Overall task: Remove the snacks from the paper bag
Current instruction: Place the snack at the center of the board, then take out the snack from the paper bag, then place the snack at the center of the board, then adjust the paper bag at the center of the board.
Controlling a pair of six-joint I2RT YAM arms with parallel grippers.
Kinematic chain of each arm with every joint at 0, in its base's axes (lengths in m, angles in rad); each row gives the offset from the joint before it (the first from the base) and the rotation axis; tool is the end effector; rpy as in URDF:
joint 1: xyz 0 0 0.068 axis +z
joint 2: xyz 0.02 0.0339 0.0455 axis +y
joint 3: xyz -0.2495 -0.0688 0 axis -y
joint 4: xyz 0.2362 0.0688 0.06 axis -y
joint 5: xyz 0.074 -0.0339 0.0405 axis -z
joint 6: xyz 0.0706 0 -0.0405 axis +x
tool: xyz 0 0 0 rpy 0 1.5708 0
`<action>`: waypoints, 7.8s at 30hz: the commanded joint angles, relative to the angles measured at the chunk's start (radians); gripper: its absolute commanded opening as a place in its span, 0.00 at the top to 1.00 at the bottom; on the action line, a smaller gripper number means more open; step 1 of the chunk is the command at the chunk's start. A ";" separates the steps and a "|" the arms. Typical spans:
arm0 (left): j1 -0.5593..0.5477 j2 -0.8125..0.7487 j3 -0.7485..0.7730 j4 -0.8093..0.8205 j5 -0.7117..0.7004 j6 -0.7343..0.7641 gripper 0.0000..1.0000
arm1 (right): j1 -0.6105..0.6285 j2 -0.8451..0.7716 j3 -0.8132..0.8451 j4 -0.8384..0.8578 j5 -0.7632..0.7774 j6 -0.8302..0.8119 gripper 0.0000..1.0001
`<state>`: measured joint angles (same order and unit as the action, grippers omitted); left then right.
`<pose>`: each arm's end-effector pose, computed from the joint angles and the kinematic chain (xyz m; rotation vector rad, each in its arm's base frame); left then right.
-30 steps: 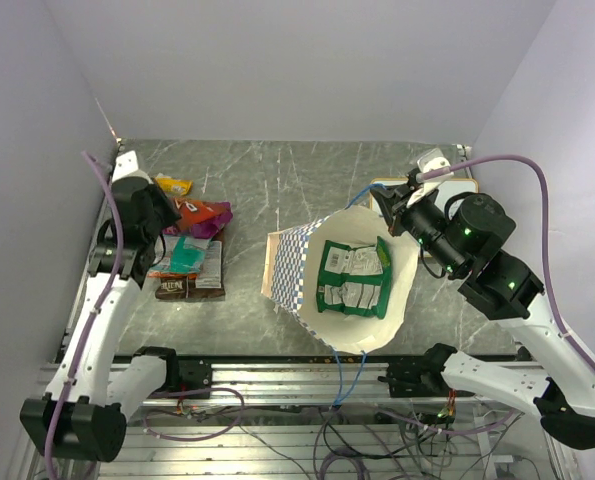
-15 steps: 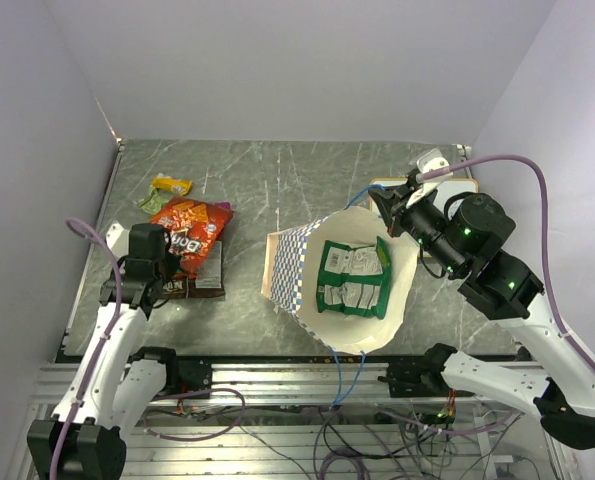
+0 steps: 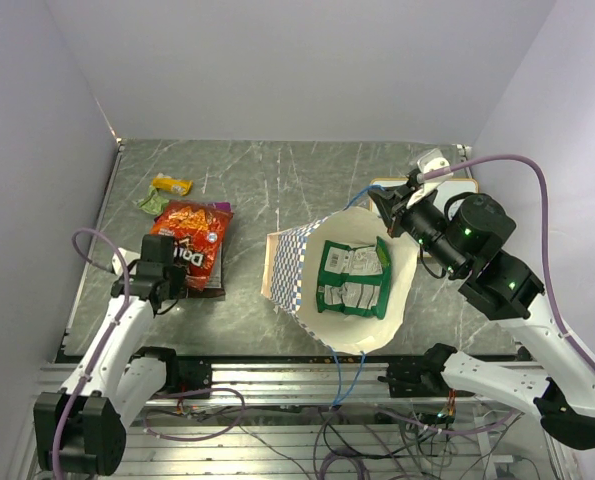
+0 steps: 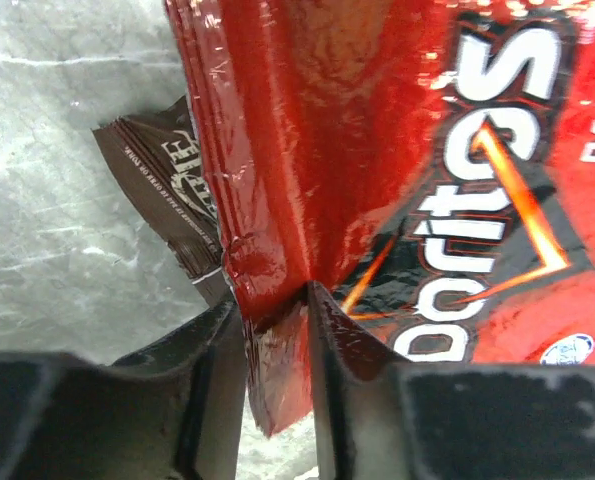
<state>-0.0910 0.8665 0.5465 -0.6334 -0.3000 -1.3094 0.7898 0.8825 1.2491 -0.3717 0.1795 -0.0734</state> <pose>0.1846 0.0041 0.1710 -1.5136 1.9609 -0.2225 0.1525 0.1360 0.4461 -0.5341 1.4990 0.4193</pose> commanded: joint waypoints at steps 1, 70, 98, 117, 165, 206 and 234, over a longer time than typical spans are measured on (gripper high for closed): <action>0.008 0.031 0.065 -0.074 0.015 -0.031 0.53 | 0.003 -0.025 0.001 0.009 0.011 0.014 1.00; -1.284 0.972 0.829 0.543 -0.245 0.799 0.38 | 0.003 0.007 0.050 -0.009 -0.018 0.037 1.00; -1.247 1.047 0.920 0.369 -0.229 0.818 0.63 | 0.003 -0.004 0.057 -0.019 -0.009 0.013 1.00; -1.250 0.591 0.976 0.240 0.109 0.927 0.93 | 0.002 -0.011 0.050 -0.064 0.049 -0.026 1.00; -0.268 0.583 1.418 -0.096 -0.008 0.913 0.93 | 0.002 0.149 0.247 -0.271 0.241 0.069 0.06; 0.076 0.122 0.135 0.191 0.114 0.105 0.79 | 0.002 0.134 0.387 -0.236 0.263 0.272 0.00; 0.076 0.013 0.690 -0.235 0.120 0.180 0.01 | 0.002 0.099 0.382 -0.324 0.305 0.322 0.00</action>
<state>-0.0128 0.8719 1.1210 -0.8444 -0.1989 -1.1961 0.7906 0.9962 1.6096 -0.6735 0.4881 0.2333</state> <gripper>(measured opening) 0.984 0.999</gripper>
